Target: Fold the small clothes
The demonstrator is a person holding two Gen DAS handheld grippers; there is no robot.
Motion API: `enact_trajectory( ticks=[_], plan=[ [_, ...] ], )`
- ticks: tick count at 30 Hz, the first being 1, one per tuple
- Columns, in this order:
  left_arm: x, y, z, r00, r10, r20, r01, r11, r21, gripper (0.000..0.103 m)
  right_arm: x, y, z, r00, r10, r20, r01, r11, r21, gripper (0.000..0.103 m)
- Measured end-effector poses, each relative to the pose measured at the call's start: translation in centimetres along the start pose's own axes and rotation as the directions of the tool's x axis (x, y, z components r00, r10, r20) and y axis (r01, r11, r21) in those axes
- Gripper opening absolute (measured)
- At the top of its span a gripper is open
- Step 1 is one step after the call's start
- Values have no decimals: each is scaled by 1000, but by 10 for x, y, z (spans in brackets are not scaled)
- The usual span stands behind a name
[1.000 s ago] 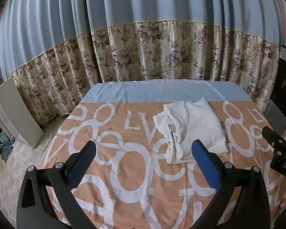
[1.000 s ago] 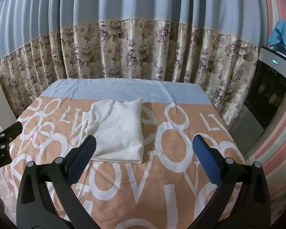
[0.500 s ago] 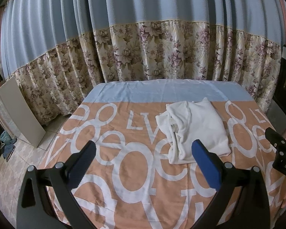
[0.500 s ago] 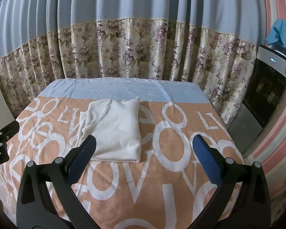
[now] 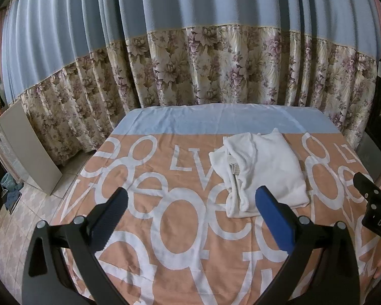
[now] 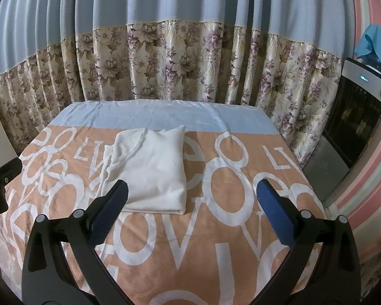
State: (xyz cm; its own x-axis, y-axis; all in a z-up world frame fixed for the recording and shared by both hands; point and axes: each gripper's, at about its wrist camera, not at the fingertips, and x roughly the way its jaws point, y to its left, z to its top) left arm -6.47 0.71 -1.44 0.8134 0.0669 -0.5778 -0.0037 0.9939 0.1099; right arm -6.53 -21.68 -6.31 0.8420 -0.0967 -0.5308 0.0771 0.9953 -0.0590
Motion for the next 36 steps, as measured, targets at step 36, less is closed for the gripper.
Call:
enact_trajectory(
  ticks=[36],
  plan=[
    [1, -2, 1, 1000, -21, 17, 20, 999, 47, 101, 7, 11, -8, 1000, -4, -12, 4, 999, -32, 100]
  ],
)
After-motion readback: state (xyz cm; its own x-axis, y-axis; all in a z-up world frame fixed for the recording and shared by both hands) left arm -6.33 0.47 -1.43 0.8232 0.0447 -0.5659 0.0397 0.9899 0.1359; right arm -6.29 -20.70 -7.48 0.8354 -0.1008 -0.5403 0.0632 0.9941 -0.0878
